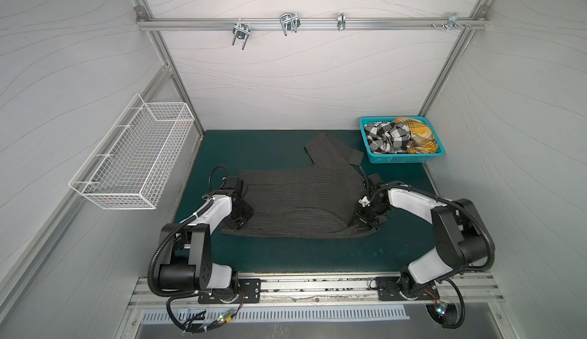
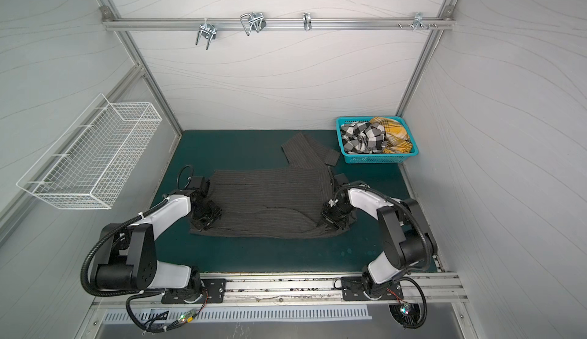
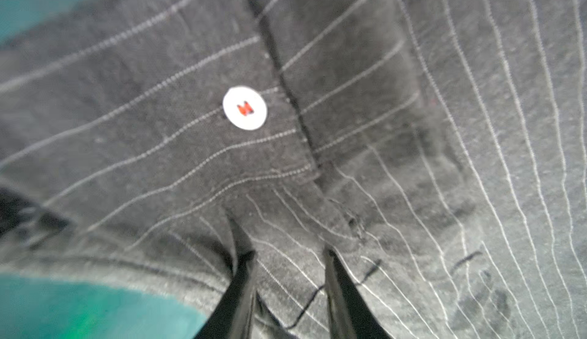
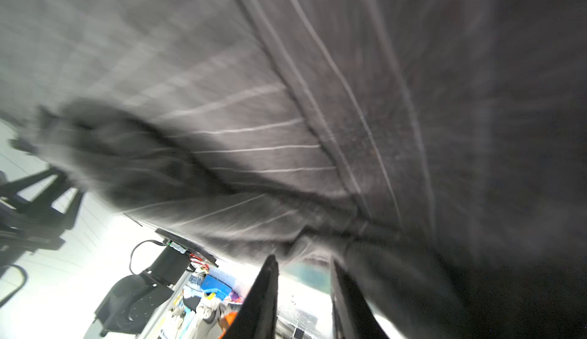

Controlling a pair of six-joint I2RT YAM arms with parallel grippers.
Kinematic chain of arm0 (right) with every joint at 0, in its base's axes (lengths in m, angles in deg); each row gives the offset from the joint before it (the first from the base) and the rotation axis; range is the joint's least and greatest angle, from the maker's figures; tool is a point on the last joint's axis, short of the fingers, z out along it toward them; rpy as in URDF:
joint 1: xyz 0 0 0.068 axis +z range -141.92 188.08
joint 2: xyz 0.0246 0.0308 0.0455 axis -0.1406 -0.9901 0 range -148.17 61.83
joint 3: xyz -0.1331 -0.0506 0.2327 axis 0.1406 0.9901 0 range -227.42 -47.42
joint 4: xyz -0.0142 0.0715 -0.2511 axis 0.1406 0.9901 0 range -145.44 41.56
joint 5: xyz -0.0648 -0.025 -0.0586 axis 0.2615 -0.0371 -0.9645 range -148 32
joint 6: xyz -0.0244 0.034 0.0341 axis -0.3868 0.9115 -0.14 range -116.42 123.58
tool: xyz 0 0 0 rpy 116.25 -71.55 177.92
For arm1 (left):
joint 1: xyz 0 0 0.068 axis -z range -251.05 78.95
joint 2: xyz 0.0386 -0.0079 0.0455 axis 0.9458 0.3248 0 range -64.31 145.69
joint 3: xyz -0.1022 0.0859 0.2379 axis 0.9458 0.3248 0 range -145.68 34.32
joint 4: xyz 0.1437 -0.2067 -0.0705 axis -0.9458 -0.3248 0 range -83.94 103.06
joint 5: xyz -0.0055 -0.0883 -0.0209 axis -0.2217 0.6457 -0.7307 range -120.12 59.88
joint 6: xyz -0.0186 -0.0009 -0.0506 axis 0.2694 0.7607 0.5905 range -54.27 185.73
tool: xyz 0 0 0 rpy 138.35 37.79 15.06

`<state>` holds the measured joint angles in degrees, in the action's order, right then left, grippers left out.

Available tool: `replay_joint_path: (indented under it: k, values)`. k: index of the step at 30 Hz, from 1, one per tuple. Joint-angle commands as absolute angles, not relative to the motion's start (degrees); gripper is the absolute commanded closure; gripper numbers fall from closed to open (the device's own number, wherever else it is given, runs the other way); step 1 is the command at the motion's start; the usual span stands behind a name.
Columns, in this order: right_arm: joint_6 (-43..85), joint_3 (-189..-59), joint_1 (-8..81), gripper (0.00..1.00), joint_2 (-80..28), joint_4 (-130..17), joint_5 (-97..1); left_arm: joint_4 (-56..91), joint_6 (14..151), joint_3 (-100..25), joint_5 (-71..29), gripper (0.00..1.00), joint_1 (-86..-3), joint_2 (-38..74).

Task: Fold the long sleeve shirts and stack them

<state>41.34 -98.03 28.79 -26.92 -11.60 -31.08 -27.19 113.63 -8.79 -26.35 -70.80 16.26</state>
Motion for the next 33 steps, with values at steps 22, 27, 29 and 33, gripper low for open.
replay_joint_path:
  k: [22,27,29,33]
  values:
    - [35.6,-138.7,19.7,0.42,-40.3,-5.1,-38.9,-39.4,84.6,-73.0,-34.4,0.41,-75.0,60.2]
    - [36.0,-134.0,19.6,0.42,-39.0,-6.7,-37.9,-40.0,83.1,-75.9,-33.9,0.46,-75.7,64.9]
    - [36.5,-132.6,19.7,0.43,-38.8,-7.5,-37.4,-39.5,83.2,-76.3,-33.0,0.48,-76.1,66.1]
    - [36.5,-132.4,19.7,0.44,-39.7,-7.6,-37.0,-39.4,83.2,-77.7,-31.0,0.55,-76.1,68.7]
